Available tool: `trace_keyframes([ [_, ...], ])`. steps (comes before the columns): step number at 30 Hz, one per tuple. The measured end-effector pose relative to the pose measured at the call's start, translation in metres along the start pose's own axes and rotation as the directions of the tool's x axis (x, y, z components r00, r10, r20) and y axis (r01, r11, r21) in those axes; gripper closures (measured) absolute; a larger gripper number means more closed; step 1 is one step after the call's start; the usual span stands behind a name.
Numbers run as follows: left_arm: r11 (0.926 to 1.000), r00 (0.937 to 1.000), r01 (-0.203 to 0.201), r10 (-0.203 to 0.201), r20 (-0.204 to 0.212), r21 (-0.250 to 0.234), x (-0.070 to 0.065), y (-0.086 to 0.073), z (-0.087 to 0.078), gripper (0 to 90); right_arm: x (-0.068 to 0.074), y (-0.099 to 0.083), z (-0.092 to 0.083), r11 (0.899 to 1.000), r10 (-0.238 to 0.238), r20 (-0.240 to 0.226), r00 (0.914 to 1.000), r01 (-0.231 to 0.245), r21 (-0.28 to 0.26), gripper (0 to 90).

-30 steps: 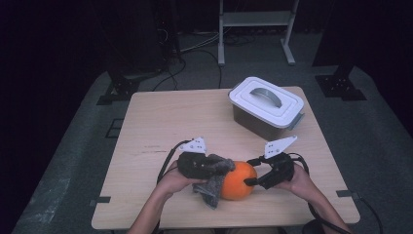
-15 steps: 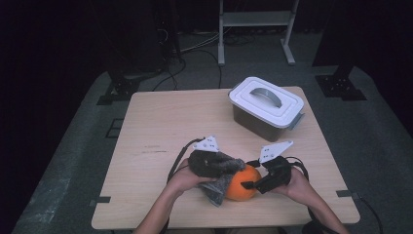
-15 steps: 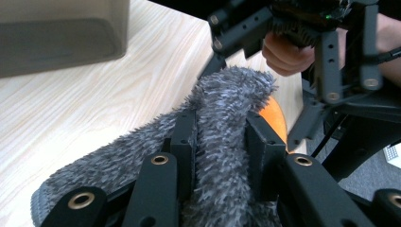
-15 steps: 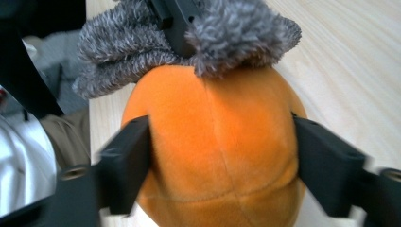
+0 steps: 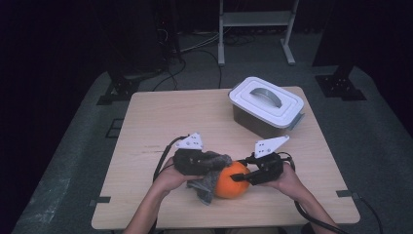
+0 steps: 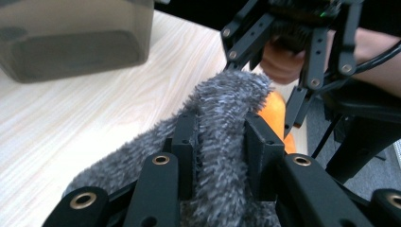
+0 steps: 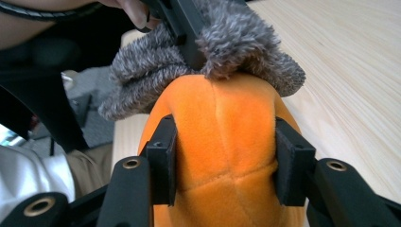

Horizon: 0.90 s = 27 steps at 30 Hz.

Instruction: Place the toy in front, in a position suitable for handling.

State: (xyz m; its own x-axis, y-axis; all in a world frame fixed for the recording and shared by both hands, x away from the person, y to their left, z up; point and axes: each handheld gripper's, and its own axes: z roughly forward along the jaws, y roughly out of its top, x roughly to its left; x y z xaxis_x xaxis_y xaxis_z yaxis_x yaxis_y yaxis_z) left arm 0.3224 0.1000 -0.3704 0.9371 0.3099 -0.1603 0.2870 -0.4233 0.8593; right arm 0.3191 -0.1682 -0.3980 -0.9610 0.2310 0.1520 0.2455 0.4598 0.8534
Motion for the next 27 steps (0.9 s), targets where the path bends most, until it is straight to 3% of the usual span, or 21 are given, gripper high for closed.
trace_keyframes([
  [4, 1.0000, 1.0000, 0.002, -0.002, 0.008, 0.005, -0.001, -0.002, -0.007, 68.7, 0.003, 0.005, 0.007, 1.000, -0.018, -0.029, 0.9994, 0.018, -0.013, 50.5],
  [5, 0.9996, 0.9999, 0.009, -0.009, 0.012, 0.028, 0.001, -0.007, -0.004, 68.7, 0.003, 0.003, 0.010, 1.000, -0.021, -0.028, 0.9994, 0.022, 0.015, 49.8],
  [10, 0.9993, 0.9984, 0.032, -0.033, 0.047, 0.019, 0.004, -0.017, 0.003, 68.7, 0.000, -0.004, 0.010, 0.996, -0.042, -0.018, 0.9990, 0.043, 0.073, 46.5],
  [16, 0.9989, 0.9983, 0.035, -0.036, 0.046, 0.033, 0.005, -0.019, 0.009, 68.3, -0.013, -0.022, -0.009, 0.995, 0.002, -0.014, 0.9999, -0.001, 0.098, 41.8],
  [19, 0.9987, 0.9978, 0.035, -0.037, 0.055, 0.038, 0.004, -0.017, 0.017, 68.3, -0.021, -0.036, -0.020, 0.995, 0.052, -0.016, 0.9985, -0.050, 0.084, 37.9],
  [23, 0.9983, 0.9978, 0.024, -0.028, 0.060, 0.052, 0.003, -0.013, 0.023, 68.3, -0.018, -0.034, -0.024, 0.992, 0.057, 0.019, 0.9982, -0.058, 0.115, 27.4],
  [27, 0.9984, 0.9973, 0.026, -0.029, 0.067, 0.050, 0.001, -0.012, 0.024, 68.3, -0.008, -0.027, -0.028, 0.992, 0.040, 0.045, 0.9982, -0.045, 0.120, 24.2],
])
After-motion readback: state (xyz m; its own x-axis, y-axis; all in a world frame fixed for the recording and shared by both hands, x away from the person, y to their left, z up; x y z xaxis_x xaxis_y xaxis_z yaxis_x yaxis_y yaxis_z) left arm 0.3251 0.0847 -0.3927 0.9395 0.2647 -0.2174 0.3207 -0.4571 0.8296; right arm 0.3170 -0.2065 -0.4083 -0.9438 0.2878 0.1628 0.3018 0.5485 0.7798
